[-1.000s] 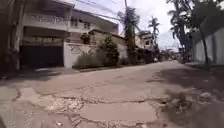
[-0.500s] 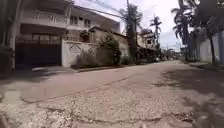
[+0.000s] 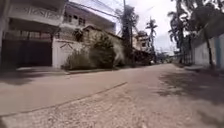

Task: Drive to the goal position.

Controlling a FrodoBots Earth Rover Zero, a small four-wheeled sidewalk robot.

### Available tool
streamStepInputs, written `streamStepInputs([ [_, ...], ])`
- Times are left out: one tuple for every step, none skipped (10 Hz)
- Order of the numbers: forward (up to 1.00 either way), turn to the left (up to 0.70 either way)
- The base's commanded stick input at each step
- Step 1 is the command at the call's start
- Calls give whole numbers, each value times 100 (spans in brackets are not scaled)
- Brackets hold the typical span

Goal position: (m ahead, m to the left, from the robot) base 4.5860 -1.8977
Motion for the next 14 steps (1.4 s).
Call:
streamStepInputs([
  [100,0],
  [100,0],
  [100,0],
  [100,0],
  [100,0],
  [100,0],
  [100,0],
  [100,0],
  [100,0],
  [100,0],
  [100,0],
  [100,-1],
  [100,-11],
  [100,-27],
])
